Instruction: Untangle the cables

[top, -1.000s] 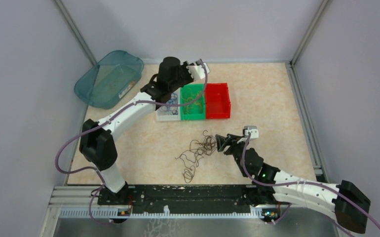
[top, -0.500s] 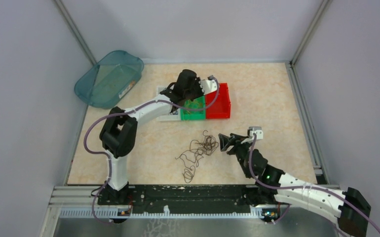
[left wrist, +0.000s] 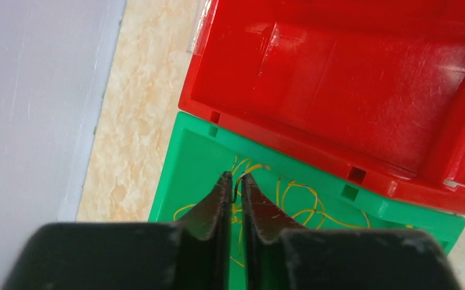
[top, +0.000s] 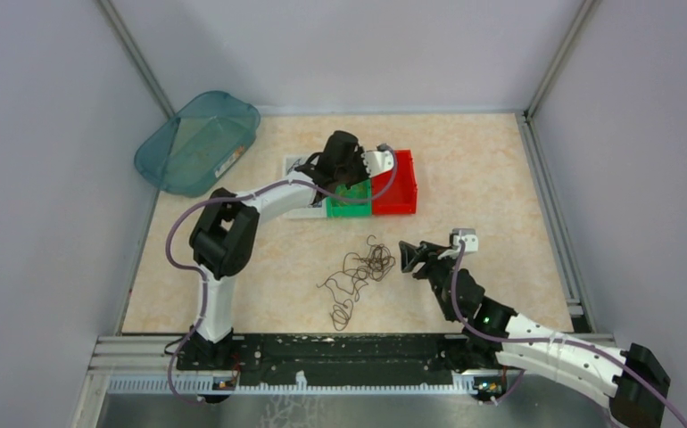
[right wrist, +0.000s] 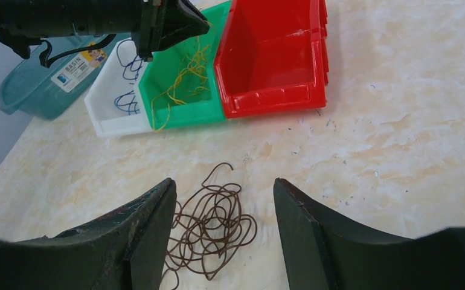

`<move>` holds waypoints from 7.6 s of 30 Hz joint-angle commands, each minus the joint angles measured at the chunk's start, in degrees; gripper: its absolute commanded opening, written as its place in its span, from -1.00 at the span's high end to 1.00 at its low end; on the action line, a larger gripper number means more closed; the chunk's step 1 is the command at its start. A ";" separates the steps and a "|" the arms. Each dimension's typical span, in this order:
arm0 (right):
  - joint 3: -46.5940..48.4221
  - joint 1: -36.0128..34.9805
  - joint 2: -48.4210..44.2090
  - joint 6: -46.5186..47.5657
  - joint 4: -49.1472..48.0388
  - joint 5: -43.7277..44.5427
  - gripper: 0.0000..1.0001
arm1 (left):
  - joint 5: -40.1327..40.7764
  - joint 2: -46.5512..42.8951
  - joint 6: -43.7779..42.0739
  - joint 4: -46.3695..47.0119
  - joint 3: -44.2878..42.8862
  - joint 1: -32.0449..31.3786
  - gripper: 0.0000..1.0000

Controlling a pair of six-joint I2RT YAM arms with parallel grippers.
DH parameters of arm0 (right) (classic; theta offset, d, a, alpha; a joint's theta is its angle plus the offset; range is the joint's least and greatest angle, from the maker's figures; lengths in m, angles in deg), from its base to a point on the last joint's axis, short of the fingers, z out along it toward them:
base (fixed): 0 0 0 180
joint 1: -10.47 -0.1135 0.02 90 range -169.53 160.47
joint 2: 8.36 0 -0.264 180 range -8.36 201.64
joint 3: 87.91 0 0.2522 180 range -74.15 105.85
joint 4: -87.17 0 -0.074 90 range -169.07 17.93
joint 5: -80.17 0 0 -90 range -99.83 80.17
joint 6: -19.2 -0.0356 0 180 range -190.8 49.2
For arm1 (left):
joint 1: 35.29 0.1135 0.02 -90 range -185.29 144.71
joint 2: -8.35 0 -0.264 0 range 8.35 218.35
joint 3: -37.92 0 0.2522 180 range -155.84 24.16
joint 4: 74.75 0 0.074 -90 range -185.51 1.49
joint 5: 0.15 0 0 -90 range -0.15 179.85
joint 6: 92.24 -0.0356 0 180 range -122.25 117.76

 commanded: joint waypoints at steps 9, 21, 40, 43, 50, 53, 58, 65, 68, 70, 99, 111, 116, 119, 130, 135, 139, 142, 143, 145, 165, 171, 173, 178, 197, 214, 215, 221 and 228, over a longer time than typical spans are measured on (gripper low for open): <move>2.86 1.35 -1.91 0.30 1.75 -0.63 -0.22 | -3.20 -1.25 0.00 -11.46 -6.70 3.03 -0.27; 5.29 1.61 -2.03 0.57 3.86 -2.04 -0.22 | -12.90 -5.52 -0.05 -24.04 -13.81 4.42 -1.00; 7.26 2.90 2.67 -0.50 5.56 -6.36 -0.22 | -32.48 -33.77 -7.53 -44.69 19.40 0.35 -0.91; 7.20 2.92 3.14 -0.84 5.22 -6.49 -0.22 | -33.54 -33.96 -5.81 -44.68 23.17 -2.21 -0.83; 7.16 3.01 2.21 -1.27 6.22 -5.92 -0.22 | -26.70 -30.70 0.95 -32.42 30.09 -6.81 -0.52; 7.20 3.00 1.31 -1.29 7.42 -5.61 -0.22 | -25.15 -29.83 2.28 -29.46 31.55 -7.01 -0.45; 6.38 3.04 -0.50 -1.34 8.58 -5.72 -0.22 | -25.67 -31.17 -0.07 -33.34 29.89 -7.03 -0.48; 5.10 3.06 2.45 -1.79 5.66 -7.42 -0.22 | -27.69 -33.47 0.27 -32.36 33.63 -7.56 -0.52; 5.49 3.14 3.47 -2.35 5.98 -8.28 -0.22 | -26.00 -31.40 2.09 -29.46 34.96 -8.14 -0.47; 5.77 3.14 3.10 -2.35 6.43 -8.20 -0.22 | -25.03 -30.34 2.24 -27.48 35.77 -8.17 -0.44; 15.84 4.11 12.18 7.76 -11.00 -30.47 -0.49 | -24.18 -35.92 0.42 -43.90 -2.63 -8.16 1.00; 26.28 4.49 23.34 9.46 -19.23 -38.52 -0.43 | -26.83 -37.36 -0.43 -47.62 -12.48 -9.19 1.00; 26.91 4.61 25.86 7.49 -21.69 -40.37 -0.35 | -26.40 -38.84 -0.75 -46.04 -16.08 -9.51 1.00; 26.13 4.61 25.95 6.86 -22.37 -39.59 -0.27 | -26.69 -39.37 -0.74 -44.87 -18.40 -9.63 1.00; 22.06 4.70 28.80 3.71 -26.03 -38.54 0.26 | -27.72 -42.05 0.76 -37.79 -21.10 -9.95 1.00; 20.04 4.72 32.08 2.16 -29.07 -38.88 0.32 | -29.01 -42.91 2.39 -33.80 -22.01 -10.01 1.00; 16.80 4.69 32.89 1.27 -30.62 -37.31 0.32 | -29.41 -43.00 3.39 -31.25 -23.63 -9.96 1.00; 13.74 4.68 33.18 0.62 -32.01 -35.03 0.29 | -28.58 -43.21 3.71 -27.69 -24.09 -10.08 1.00; 12.69 4.71 33.36 0.52 -32.54 -34.12 0.28 | -28.03 -43.37 3.92 -26.13 -24.15 -10.02 1.00; 10.91 4.72 33.85 0.19 -33.44 -32.92 0.26 | -26.95 -43.39 4.05 -23.37 -24.45 -10.01 1.00; 2.37 4.72 39.18 -2.19 -38.25 -29.58 0.12 | -8.28 -42.80 -4.31 24.77 -23.67 -10.10 1.00; 0.84 4.72 39.21 -2.67 -38.36 -28.82 0.05 | -2.84 -40.26 -11.36 38.88 -25.65 -10.45 1.00; 0.21 4.68 39.50 -3.14 -38.75 -28.45 0.04 | -2.26 -39.03 -11.09 38.09 -28.90 -10.45 1.00; -0.78 4.72 39.84 -3.86 -39.73 -27.30 0.34 | -4.89 -38.94 -11.43 36.06 -30.29 -10.44 1.00; -6.44 4.72 40.29 -8.32 -39.16 -21.22 0.56 | -18.42 -28.27 -35.28 41.07 -55.33 -10.41 1.00; 11.38 4.72 23.19 2.66 -23.52 -37.31 -0.53 | -9.41 -46.25 -8.59 9.26 -18.08 -10.39 1.00; 13.22 4.71 21.77 3.62 -21.70 -38.49 -0.54 | -8.74 -46.53 -8.00 8.48 -16.44 -10.41 1.00; 18.61 4.71 17.38 7.27 -14.39 -41.63 -0.52 | -6.11 -46.49 -8.02 9.99 -12.42 -10.40 1.00; 19.10 4.72 18.55 8.62 -11.67 -37.31 -0.46 | -6.34 -43.82 -10.17 11.06 -19.44 -10.45 1.00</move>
